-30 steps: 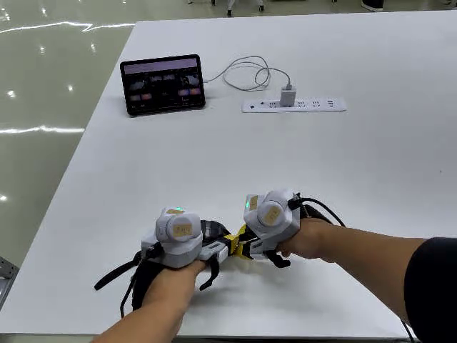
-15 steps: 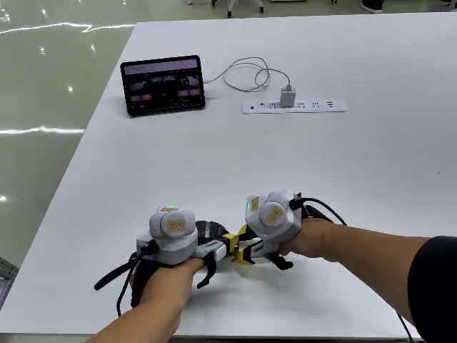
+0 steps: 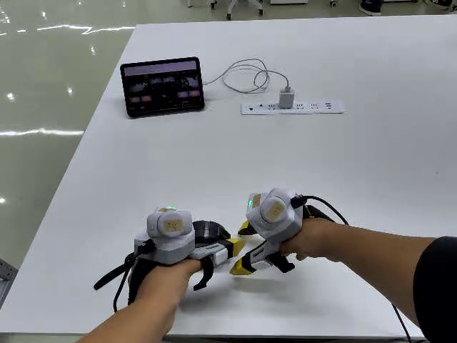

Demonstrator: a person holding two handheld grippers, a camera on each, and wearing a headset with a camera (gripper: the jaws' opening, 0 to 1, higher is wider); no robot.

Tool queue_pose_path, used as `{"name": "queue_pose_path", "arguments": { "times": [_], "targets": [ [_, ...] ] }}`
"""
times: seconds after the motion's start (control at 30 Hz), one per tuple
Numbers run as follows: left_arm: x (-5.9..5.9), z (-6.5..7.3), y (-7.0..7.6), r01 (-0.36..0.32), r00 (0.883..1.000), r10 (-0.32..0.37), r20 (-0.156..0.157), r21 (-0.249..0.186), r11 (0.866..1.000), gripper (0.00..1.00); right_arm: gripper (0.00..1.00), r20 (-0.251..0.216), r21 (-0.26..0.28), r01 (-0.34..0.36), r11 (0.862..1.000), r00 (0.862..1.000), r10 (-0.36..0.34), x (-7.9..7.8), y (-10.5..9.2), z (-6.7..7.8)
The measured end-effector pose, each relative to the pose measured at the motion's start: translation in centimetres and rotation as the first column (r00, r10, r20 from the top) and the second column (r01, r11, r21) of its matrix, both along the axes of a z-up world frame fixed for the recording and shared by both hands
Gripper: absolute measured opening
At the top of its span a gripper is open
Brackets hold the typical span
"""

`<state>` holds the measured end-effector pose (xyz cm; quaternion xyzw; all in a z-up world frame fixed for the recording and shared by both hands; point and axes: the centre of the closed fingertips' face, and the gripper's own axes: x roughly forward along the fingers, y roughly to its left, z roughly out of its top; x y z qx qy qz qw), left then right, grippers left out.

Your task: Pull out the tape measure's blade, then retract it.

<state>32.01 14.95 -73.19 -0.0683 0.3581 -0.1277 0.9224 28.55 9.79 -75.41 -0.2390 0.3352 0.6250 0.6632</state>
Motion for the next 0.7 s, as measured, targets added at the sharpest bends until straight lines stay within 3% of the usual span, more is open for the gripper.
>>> {"name": "queue_pose_path", "arguments": {
  "times": [0.2,0.5,0.6,0.7],
  "targets": [
    [0.2,0.6,-0.1,0.011,1.000,-0.012,0.020,0.009,1.000,1.00,0.53,-0.006,0.005,0.013,1.000,1.000,-0.013,0.0,-0.2,0.2],
    [0.7,2.2,0.1,0.015,0.997,-0.016,0.069,0.010,1.000,1.00,0.70,-0.045,0.060,0.056,0.997,0.998,-0.053,0.0,0.4,1.3],
    [0.6,2.1,0.2,0.029,0.997,-0.030,0.065,0.019,0.999,1.00,0.81,-0.063,0.066,0.081,0.995,0.995,-0.077,-0.1,0.5,1.6],
    [0.5,2.2,0.5,0.047,0.997,-0.049,0.065,0.031,0.998,1.00,0.86,-0.075,0.068,0.101,0.993,0.993,-0.096,-0.2,0.2,1.6]
  ]
}}
